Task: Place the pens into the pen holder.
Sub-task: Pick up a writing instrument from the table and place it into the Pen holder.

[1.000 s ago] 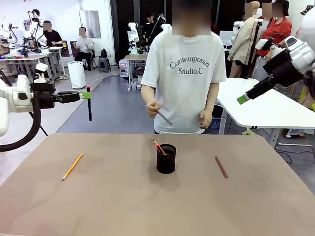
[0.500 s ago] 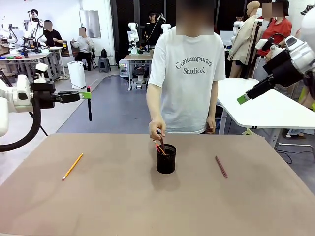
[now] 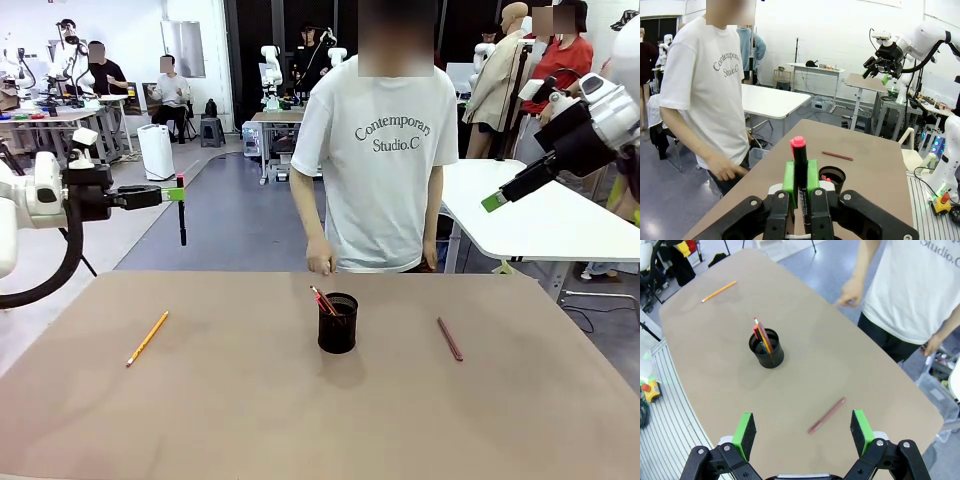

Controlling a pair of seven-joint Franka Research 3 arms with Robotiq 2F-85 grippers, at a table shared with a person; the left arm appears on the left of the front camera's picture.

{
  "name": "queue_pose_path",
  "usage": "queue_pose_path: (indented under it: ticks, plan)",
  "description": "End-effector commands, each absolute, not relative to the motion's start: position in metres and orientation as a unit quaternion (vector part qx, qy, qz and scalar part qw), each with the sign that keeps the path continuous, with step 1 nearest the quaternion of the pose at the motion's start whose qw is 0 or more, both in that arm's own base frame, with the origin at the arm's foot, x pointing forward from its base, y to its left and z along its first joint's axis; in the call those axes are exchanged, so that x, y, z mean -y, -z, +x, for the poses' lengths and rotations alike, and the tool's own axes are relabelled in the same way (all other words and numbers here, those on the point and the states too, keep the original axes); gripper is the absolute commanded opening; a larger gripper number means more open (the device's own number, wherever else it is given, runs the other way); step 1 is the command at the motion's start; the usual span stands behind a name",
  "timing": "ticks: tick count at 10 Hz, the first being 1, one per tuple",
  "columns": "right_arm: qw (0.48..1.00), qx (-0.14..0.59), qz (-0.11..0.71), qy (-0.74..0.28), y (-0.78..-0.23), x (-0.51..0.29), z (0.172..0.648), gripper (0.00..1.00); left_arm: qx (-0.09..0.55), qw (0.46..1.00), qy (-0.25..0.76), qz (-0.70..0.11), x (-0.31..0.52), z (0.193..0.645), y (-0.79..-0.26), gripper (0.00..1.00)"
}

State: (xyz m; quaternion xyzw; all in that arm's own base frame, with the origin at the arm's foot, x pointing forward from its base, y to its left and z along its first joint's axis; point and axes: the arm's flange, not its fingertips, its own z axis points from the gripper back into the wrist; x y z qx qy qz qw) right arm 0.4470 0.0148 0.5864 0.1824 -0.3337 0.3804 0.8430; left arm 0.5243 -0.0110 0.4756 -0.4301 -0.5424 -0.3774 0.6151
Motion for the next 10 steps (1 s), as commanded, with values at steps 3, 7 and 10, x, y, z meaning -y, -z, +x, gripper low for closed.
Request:
queue_pose_path:
  ticks: [3,7,10]
  plan:
    - [0.838,0.339,0.192,-0.381,-0.5871,-0.0147,0.4472,1.00,0.545,0.614,0.377,-0.429,0.0087,0.5241,-0.4777,0.00]
    - [0.838,0.339,0.192,-0.381,-0.5871,-0.0147,0.4472,1.00,0.545,0.614,0.377,-0.429,0.0087,0.5241,-0.4777,0.00]
    - [0.838,0.339,0.192,-0.381,-0.5871,-0.0147,0.4472,1.00,0.545,0.614,0.377,-0.429,0.0087,0.5241,-0.4777,0.00]
